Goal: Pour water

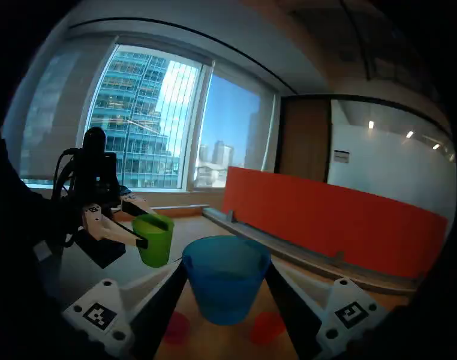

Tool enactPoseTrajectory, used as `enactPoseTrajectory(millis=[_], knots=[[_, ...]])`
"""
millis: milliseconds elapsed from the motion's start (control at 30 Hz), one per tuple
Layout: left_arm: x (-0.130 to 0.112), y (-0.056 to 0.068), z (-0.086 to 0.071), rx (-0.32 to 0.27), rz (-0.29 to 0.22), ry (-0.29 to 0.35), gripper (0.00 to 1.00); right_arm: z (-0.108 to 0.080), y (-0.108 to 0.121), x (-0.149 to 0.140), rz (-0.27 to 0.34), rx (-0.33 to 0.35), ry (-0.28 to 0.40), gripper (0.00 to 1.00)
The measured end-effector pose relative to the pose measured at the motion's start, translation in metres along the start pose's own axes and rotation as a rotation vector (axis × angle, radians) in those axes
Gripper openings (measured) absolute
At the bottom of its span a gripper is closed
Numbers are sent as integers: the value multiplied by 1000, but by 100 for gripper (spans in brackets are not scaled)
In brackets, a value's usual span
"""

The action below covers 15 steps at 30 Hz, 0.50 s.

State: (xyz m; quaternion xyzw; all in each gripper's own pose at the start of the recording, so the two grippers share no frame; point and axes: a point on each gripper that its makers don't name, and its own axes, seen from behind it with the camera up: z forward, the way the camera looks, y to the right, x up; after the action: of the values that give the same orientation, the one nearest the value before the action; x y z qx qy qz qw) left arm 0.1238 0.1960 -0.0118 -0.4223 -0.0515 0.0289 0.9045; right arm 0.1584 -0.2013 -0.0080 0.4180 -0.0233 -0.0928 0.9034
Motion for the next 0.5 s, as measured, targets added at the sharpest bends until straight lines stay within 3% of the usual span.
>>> enactPoseTrajectory(millis=[500], knots=[[-9,16,3,-28,-5,-2,87,8,1,18,-120,18,0,90]])
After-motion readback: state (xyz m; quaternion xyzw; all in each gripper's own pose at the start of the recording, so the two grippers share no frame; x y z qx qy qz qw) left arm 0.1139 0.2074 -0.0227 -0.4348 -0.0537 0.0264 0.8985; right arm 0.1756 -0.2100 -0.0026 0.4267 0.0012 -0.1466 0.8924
